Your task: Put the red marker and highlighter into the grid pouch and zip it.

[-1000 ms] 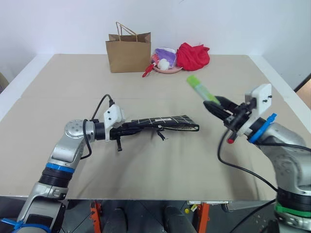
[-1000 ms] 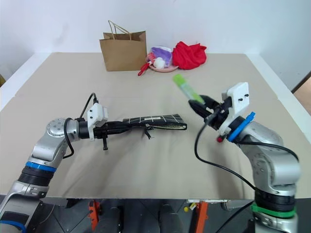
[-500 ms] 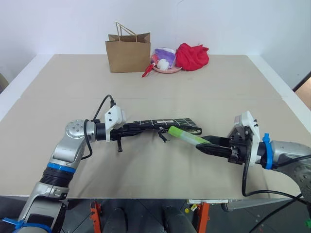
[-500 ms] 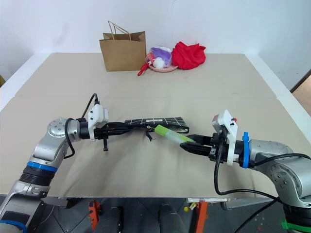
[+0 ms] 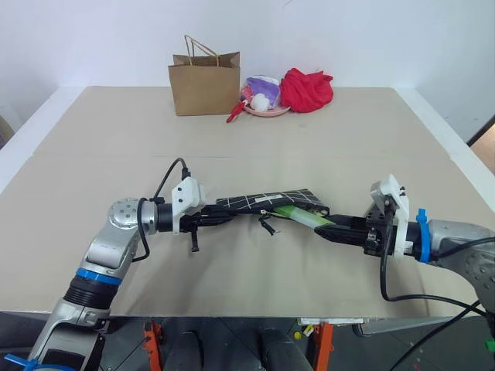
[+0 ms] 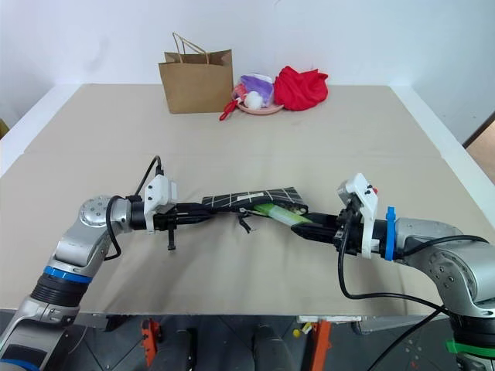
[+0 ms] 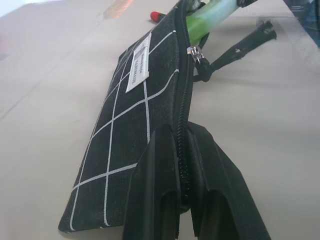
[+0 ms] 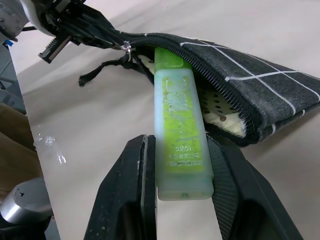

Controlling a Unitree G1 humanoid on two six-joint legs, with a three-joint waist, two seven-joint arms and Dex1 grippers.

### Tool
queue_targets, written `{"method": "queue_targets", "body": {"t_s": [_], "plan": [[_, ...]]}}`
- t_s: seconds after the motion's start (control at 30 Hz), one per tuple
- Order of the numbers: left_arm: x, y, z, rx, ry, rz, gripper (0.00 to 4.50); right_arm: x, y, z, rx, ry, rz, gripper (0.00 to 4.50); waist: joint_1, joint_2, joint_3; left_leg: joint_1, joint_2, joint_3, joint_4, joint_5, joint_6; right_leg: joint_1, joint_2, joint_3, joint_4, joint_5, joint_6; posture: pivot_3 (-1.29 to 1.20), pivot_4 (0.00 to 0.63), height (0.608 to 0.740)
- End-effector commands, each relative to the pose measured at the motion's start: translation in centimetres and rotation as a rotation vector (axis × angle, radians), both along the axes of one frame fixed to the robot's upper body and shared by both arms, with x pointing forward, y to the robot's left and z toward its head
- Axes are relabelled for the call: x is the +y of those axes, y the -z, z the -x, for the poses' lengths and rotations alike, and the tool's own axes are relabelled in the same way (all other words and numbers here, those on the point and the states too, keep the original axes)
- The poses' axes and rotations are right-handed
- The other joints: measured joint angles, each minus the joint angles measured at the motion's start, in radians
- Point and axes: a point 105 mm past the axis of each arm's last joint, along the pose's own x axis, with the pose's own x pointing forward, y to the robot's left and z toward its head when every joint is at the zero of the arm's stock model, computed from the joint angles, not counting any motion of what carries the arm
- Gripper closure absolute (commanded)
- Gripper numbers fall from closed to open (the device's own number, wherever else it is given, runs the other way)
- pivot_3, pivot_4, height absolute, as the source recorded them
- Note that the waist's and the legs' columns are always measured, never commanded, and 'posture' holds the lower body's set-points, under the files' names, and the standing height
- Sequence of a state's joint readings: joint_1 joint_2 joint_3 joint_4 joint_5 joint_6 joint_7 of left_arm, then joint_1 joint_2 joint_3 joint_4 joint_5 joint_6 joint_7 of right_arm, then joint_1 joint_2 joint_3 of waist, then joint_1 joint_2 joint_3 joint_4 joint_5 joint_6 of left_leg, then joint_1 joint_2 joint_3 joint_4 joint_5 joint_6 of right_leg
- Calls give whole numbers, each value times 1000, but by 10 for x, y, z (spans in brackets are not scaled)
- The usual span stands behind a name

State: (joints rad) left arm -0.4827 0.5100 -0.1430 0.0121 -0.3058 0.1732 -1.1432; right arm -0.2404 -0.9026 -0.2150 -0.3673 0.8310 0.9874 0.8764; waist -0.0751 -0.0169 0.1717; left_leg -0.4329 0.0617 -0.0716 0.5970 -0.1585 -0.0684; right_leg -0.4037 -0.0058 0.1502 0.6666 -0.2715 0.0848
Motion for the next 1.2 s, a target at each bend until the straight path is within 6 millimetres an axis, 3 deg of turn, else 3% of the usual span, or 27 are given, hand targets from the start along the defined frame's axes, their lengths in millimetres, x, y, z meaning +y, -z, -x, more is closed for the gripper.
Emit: {"method": "queue_targets", "body": {"t_s": [0.03, 0.27, 0.43, 0.5, 0.53, 0.67, 0.73, 0.87, 0.97, 1.1, 1.2], "plan": [[-7, -12, 6, -47, 30, 26, 4500, 6, -6, 2, -3, -46, 22, 3452, 0, 0, 0, 0, 0, 0, 0, 0, 0, 0, 0, 0, 0, 0, 0, 0, 150, 740], [-12, -13, 7, -44, 40, 39, 4500, 19, 2, -5, 18, -97, 52, 3452, 0, 0, 0, 0, 0, 0, 0, 0, 0, 0, 0, 0, 0, 0, 0, 0, 150, 740], [-14, -13, 7, -37, 36, 52, 4500, 25, -3, -12, -11, -114, 43, 1009, 0, 0, 0, 0, 0, 0, 0, 0, 0, 0, 0, 0, 0, 0, 0, 0, 150, 740], [-13, -13, 7, -32, 27, 58, 4500, 23, -7, -8, -23, -138, 40, 158, 0, 0, 0, 0, 0, 0, 0, 0, 0, 0, 0, 0, 0, 0, 0, 0, 150, 740], [-12, -14, 6, -31, 21, 60, 4500, 19, -8, -4, -31, -150, 44, 29, 1, 0, 0, -1, 0, 0, 0, 0, 0, 0, 0, 0, 0, 0, 0, 0, 150, 740], [-9, -16, 4, -27, 4, 61, 4500, 9, -15, 11, -22, -180, 32, 29, 9, 0, 0, -2, 0, 0, 0, -1, 0, -1, 0, 0, 0, -1, 1, 0, 150, 740], [-6, -15, 3, -22, -6, 55, 4500, -5, -25, 16, -24, -144, 4, 29, 9, 0, 0, -2, 0, 0, 0, -1, 0, -1, 0, 0, 0, -1, 1, 0, 150, 740], [-1, -15, 0, -20, -22, 48, 4500, -47, -35, -6, -119, 123, 20, 29, 6, 0, 0, -1, 0, 0, 2, -1, 0, 0, 0, 0, 0, 0, 1, 0, 150, 740], [1, -15, -1, -21, -26, 46, 4500, -78, -22, -29, -185, 403, 124, 29, 4, 0, 0, 0, 0, 0, 3, 0, 0, 1, 0, 0, 0, 1, 1, 0, 150, 740], [-1, -16, -3, -24, -28, 49, 4500, -95, 11, -49, -220, 769, 221, 29, -1, 0, 0, 0, 1, 0, 3, 0, 0, 1, 1, 0, 0, 2, 1, 0, 150, 740], [-2, -17, -4, -27, -28, 53, 4500, -102, 28, -53, -241, 989, 261, 29, -1, 2, 0, 0, 0, 0, 2, 0, 0, 0, 1, 0, 1, 2, 0, 0, 150, 740]]}}
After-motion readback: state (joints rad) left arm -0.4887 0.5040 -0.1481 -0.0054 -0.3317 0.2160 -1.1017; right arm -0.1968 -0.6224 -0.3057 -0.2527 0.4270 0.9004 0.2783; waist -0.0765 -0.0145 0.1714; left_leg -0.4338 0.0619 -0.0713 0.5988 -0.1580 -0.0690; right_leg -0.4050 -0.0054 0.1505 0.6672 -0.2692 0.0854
